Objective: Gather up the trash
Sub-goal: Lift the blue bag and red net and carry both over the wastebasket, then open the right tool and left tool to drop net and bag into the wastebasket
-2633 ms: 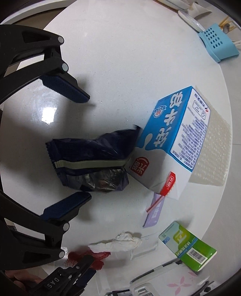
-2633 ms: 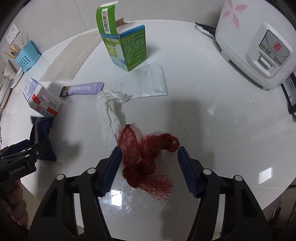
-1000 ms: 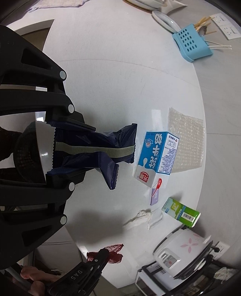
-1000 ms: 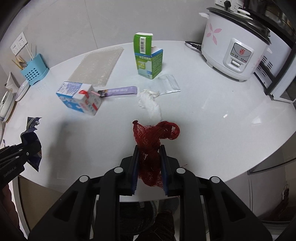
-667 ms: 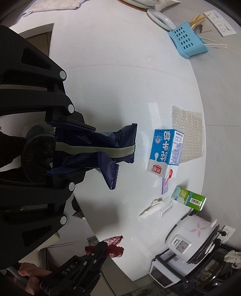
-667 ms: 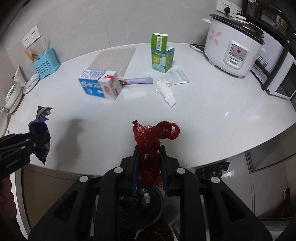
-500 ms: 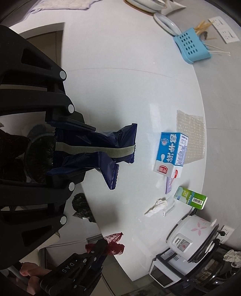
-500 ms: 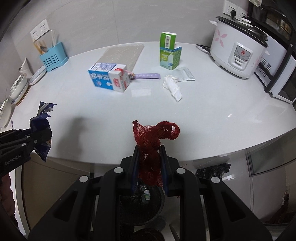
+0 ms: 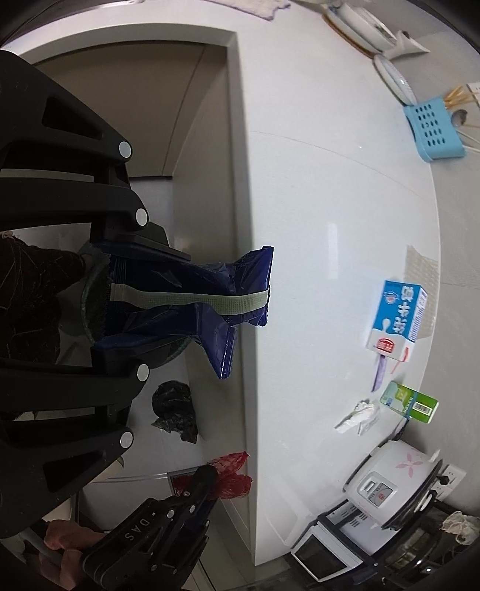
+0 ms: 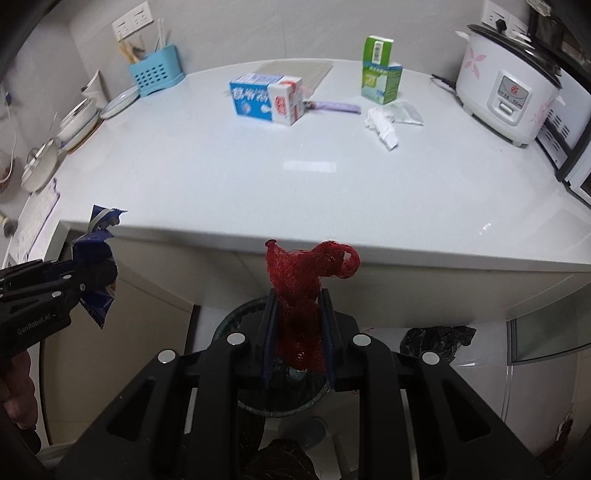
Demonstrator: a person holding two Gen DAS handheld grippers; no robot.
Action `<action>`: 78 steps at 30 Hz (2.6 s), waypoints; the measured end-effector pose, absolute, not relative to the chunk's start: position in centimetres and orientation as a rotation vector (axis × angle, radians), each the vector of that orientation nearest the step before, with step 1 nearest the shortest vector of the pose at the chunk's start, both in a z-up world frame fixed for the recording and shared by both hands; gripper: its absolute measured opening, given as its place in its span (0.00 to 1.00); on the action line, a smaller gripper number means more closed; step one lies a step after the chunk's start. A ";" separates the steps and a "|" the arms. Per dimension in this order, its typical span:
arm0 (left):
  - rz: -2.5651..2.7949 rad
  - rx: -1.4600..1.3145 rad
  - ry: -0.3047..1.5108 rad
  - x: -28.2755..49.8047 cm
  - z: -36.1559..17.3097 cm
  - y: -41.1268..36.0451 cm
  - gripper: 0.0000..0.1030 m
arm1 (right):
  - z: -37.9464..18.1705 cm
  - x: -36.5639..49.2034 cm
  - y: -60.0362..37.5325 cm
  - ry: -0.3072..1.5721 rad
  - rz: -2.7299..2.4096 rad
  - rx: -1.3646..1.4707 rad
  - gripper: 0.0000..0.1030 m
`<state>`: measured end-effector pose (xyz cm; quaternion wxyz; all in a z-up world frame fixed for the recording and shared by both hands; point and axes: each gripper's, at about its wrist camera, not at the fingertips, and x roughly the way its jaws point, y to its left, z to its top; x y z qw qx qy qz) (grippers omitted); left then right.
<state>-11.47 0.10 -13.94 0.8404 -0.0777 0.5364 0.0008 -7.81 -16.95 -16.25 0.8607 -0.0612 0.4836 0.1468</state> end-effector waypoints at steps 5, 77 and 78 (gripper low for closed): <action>0.012 -0.186 1.147 -13.2 -16.0 0.1 0.31 | -18.9 -8.9 -16.8 1.052 0.340 -0.130 0.20; -0.042 -0.115 1.363 -12.0 -29.5 -7.3 0.40 | -24.1 -12.3 -28.1 1.129 0.199 -0.042 0.87; -0.038 -0.115 1.362 -12.0 -29.5 -7.3 0.43 | -24.1 -12.3 -28.2 1.129 0.199 -0.041 0.87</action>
